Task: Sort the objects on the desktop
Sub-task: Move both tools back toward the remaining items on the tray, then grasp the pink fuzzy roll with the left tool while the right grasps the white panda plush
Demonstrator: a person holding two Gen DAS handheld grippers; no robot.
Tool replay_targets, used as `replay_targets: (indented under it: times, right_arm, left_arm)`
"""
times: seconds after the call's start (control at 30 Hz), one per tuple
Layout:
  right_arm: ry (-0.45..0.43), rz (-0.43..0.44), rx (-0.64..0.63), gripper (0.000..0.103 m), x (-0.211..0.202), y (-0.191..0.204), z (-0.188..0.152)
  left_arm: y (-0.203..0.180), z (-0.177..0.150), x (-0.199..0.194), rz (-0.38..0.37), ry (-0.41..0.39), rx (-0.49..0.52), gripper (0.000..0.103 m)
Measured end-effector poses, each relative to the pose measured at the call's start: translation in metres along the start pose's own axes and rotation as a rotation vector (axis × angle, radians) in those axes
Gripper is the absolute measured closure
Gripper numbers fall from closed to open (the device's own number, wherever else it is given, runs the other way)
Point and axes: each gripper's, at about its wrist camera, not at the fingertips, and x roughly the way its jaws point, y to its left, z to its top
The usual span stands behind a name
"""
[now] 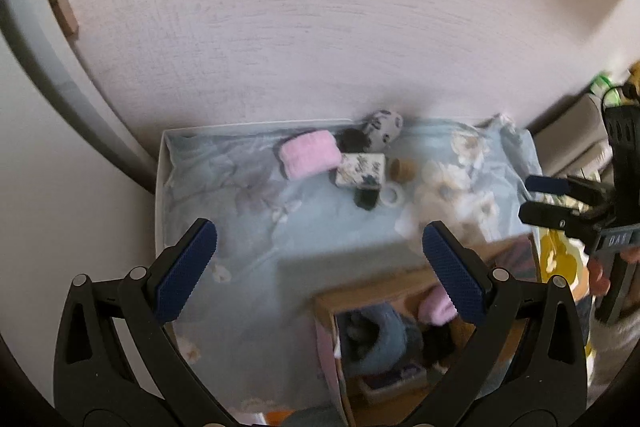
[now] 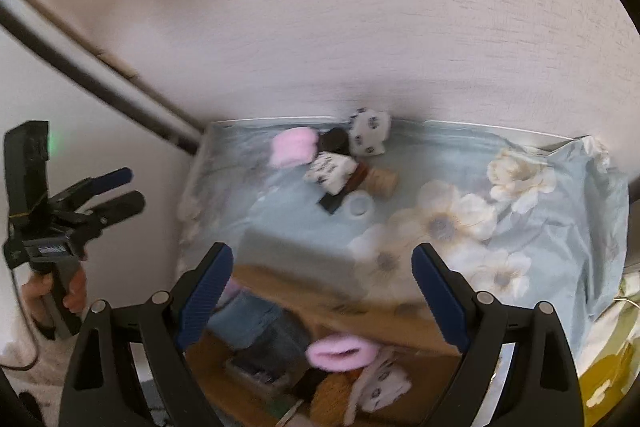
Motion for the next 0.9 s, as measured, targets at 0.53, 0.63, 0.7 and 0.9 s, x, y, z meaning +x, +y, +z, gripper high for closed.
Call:
replay_targets:
  times: [0.53,0.63,0.7,0.9]
  right_arm:
    - [-0.020,-0.043,0.093,0.013,0.112,-0.029,0.060]
    - [-0.044,-0.041,0.105,0.013,0.127,-0.030,0.067]
    - [-0.061,-0.047,0.117,0.013,0.135,-0.031,0.069]
    - [-0.083,-0.081,0.147,0.013,0.151,-0.041,0.075]
  left_arm:
    - [0.005,0.049,0.142,-0.028,0.097,-0.058,0.001]
    - [0.003,0.052,0.164,-0.012,0.123,-0.059,0.001]
    - [0.002,0.050,0.176,0.007,0.138,-0.058,0.001]
    - [0.013,0.043,0.197,0.014,0.146,-0.096,0.001]
